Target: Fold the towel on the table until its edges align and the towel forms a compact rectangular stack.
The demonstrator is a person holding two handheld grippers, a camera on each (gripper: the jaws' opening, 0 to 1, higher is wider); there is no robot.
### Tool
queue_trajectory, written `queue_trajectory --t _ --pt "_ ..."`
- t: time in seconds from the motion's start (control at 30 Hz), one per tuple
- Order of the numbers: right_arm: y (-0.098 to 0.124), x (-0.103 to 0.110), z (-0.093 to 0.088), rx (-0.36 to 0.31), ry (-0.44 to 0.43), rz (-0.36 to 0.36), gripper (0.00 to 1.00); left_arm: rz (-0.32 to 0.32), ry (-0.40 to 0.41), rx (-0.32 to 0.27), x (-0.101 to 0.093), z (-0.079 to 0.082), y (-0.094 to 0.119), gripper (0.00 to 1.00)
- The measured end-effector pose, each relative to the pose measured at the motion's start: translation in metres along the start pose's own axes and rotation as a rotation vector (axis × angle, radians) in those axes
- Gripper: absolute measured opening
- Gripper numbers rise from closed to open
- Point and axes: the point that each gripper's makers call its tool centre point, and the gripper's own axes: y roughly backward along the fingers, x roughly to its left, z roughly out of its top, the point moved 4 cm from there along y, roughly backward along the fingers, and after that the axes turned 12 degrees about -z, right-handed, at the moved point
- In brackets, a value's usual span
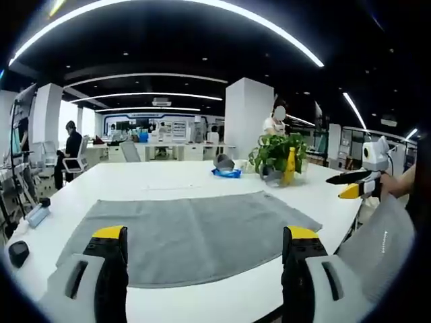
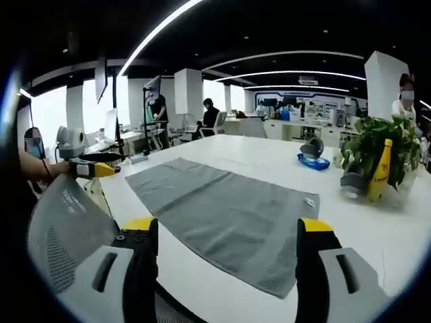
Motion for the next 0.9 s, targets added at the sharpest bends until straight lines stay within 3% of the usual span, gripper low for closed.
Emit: queue_trajectory --t 0.17,0.53,0.9 --pt "0.000 -0.001 0.001 -0.008 0.002 -0.008 0.84 -0.012 -0.006 0.031 -0.001 -0.003 -0.002 0.98" --pt "-0.004 0.011 -0.011 0.076 0.038 0.046 0.84 0.012 -0.008 0.012 0.002 -0.001 0.000 0.98" --pt "-0.005 0.007 -0.014 0.096 0.045 0.030 0.83 0.016 -0.017 0.017 0.002 -0.001 -0.001 0.98"
